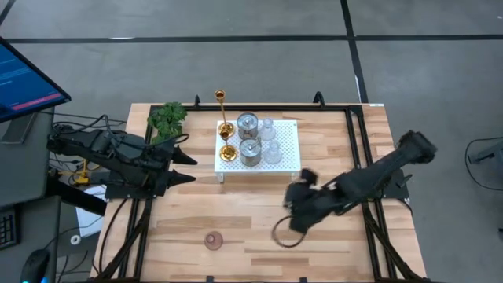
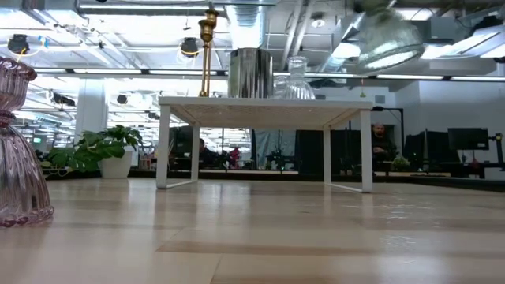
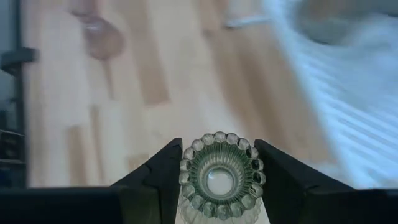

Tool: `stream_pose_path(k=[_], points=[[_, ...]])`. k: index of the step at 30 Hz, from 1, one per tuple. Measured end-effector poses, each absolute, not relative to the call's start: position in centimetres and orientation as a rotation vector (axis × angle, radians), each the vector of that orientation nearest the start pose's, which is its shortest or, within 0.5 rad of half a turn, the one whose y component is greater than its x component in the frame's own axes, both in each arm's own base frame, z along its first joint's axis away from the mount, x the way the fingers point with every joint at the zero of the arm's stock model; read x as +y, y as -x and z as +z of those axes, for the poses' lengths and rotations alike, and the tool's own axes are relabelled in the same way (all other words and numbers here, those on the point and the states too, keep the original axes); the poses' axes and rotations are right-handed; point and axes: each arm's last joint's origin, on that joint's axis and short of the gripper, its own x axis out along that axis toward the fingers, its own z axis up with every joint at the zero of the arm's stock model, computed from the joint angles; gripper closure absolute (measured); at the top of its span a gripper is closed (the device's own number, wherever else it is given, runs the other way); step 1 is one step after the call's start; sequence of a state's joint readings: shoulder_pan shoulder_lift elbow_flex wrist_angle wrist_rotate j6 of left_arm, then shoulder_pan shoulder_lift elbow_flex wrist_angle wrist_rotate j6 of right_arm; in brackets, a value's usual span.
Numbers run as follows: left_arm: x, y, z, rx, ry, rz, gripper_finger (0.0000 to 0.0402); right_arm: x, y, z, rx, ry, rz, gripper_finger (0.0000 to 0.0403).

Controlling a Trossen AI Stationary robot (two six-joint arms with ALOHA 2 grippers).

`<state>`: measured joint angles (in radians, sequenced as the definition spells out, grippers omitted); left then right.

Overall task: Pick & Place candle stick holders
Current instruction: Put the green glass candle holder on the shelf

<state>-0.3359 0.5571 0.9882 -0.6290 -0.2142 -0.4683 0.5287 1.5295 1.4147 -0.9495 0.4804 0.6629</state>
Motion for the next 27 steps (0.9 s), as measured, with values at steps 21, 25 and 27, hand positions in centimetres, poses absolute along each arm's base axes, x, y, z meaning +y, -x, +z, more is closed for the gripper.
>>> stream_pose_path(k=[21,25,27], points=[[-2.1,-8.5,38.1,0.195,0.391,-0.007,0.0101,-2.3,-23.1,39.1,0.701,0.039,-0.587,0.0246],[-2.1,-8.5,38.1,0.195,0.391,-0.005,0.0101,-5.1,-24.3,37.5,0.726,0.01,-0.536,0.0246],[-2.1,-8.5,38.1,0.195,0.391,-0.005,0.0101,-6.3,-24.5,36.4,0.727,-0.015,-0.522,0.0246]])
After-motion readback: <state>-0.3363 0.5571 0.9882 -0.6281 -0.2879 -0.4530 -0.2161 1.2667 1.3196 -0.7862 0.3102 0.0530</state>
